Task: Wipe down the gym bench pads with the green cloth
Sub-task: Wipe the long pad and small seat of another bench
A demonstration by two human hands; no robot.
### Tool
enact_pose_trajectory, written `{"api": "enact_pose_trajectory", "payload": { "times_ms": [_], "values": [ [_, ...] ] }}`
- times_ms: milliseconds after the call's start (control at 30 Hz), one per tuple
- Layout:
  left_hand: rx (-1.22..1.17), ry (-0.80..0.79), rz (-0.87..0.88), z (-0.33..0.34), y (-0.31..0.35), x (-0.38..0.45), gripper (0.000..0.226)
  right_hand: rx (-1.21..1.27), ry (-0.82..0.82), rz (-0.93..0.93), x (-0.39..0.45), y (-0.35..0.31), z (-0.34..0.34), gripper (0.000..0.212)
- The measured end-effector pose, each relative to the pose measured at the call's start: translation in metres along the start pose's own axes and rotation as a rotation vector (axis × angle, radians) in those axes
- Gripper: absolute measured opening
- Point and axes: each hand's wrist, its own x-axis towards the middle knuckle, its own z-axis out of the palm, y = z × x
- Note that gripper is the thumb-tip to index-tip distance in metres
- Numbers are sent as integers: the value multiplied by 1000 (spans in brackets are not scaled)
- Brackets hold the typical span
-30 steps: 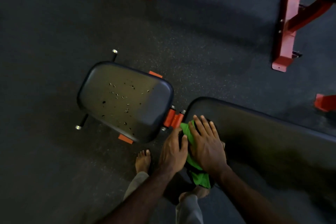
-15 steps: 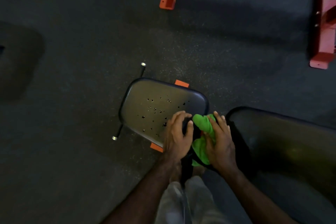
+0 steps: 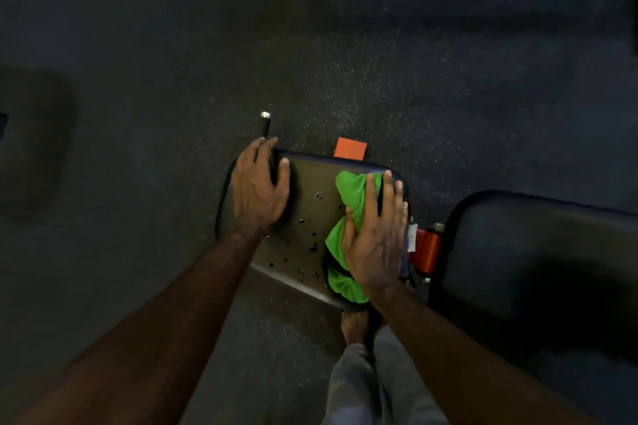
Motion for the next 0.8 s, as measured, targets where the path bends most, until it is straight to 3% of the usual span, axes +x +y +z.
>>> {"api": "enact_pose_trajectory", "payload": {
  "times_ms": [133, 300, 433, 500, 567, 700, 800],
  "values": [
    [98, 38, 20, 18, -10, -8, 48, -56, 3, -77, 23, -6, -1, 72],
    [68, 83, 23, 23, -12, -9, 47, -38, 73, -16, 46, -26, 2, 67],
    [43, 114, 28, 23, -9, -11, 48, -151, -124, -342, -2, -16, 8, 76],
    [41, 84, 35, 20, -8, -10, 49, -205, -131, -398, -5, -6, 5, 78],
    [44, 56, 26, 22, -10, -8, 50, -190, -28, -251, 9, -5, 6, 78],
    [7, 70, 60, 25, -10, -8, 50, -2, 239, 270, 30, -52, 20, 72],
    [-11, 83, 59, 27, -12, -8, 49, -41, 209, 199, 14, -70, 37, 74]
  ]
}}
